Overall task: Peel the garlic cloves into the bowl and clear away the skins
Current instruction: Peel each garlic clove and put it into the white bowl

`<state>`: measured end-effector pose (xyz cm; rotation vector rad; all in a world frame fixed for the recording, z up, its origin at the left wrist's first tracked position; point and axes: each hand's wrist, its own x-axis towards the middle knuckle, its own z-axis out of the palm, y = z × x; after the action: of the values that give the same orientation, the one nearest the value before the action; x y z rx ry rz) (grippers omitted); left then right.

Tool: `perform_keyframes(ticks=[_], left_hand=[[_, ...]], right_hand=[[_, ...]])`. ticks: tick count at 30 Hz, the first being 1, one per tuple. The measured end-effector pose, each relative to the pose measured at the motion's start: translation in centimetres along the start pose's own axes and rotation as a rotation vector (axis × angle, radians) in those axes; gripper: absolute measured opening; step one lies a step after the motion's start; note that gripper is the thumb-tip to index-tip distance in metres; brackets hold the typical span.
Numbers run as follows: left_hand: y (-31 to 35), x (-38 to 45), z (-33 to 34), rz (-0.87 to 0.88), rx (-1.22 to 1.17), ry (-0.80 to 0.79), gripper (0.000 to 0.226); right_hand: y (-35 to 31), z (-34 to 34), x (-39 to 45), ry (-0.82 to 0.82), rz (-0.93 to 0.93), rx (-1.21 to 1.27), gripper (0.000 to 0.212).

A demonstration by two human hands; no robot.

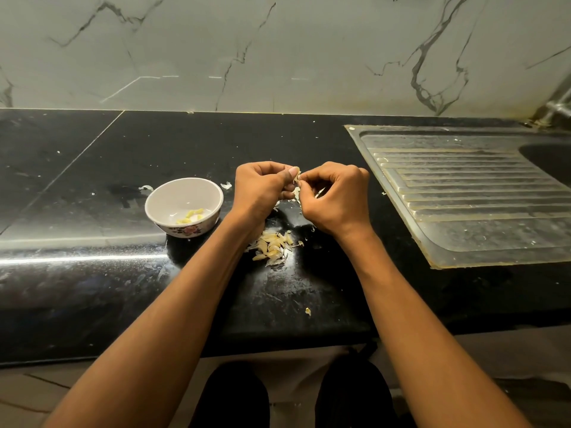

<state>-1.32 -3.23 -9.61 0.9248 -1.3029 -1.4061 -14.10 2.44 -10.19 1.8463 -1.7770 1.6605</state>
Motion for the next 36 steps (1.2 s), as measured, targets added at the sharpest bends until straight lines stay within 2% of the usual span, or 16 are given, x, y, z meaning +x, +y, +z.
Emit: perform_keyframes(ticks=[11, 18, 30, 36], left_hand=[[0.04, -0.31, 0.3, 0.049, 0.014, 0.014, 0.007], [0.04, -0.64, 0.42, 0.059, 0.002, -0.013, 0.006], [0.04, -0.26, 0.18, 0.001, -0.021, -0.043, 0.007], [0.07, -0.16, 0.16, -0.058, -0.003, -0.065, 0.012]], right_hand=[[-0.28, 0.01, -0.42, 0.034, -0.059, -0.06, 0.002], [-0.51, -0.07, -0.48, 0.073, -0.078, -0.104, 0.013], [0.14, -0.27, 0.37, 0.161, 0.017, -0.048, 0.008], [0.29, -0.17, 0.36, 0.127, 0.072, 0.011, 0.003]])
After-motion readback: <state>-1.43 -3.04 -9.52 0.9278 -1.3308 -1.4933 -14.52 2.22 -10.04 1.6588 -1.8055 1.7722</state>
